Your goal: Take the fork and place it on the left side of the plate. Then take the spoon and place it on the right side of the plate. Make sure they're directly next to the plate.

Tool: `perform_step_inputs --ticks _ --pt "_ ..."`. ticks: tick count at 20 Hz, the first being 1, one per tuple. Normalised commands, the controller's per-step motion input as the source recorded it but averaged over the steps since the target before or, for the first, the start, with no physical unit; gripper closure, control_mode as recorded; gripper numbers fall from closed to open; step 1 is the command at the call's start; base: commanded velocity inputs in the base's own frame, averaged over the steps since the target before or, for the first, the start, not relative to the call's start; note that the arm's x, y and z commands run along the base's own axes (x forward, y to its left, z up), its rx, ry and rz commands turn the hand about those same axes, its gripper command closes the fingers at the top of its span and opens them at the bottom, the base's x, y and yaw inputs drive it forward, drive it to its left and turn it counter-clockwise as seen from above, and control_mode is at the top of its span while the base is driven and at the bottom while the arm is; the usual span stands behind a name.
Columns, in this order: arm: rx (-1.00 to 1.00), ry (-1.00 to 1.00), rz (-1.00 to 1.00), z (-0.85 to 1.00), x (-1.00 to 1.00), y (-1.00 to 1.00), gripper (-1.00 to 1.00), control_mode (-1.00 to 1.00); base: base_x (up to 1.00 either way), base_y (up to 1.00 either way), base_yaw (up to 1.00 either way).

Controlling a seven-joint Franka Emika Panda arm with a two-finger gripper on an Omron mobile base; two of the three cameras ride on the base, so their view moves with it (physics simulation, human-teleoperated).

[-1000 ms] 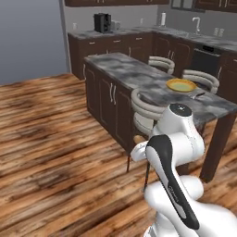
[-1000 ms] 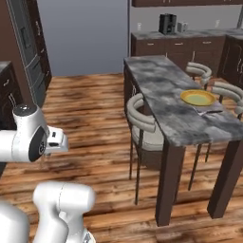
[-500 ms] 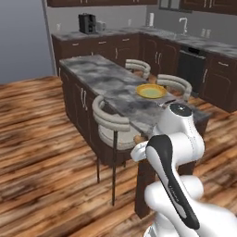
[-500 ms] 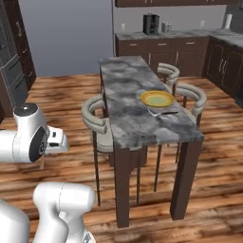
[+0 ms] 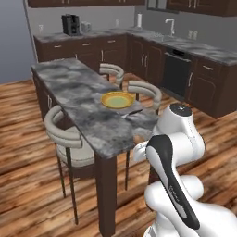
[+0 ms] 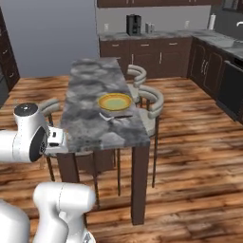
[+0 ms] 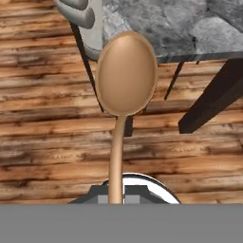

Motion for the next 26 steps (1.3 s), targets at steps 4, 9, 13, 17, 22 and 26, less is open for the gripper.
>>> perform_step_inputs --ticks 4,9,13,17,22,26 --pt "0.00 0.00 0.00 0.00 0.00 0.00 1.00 1.00 0.15 -1.00 0.00" --pt "0.00 0.00 0.00 0.00 0.00 0.00 1.00 1.00 0.20 -1.00 0.01" --pt "0.00 0.00 0.00 0.00 0.00 0.00 1.00 1.00 0.30 -1.00 0.03" --pt "0.00 0.00 0.00 0.00 0.00 0.00 1.00 1.00 0.41 -1.00 0.04" --pt "0.00 0.00 0.00 0.00 0.00 0.00 1.00 1.00 0.51 -1.00 0.07" --pt "0.00 0.00 0.00 0.00 0.00 0.00 1.00 1.00 0.71 -0.90 0.16"
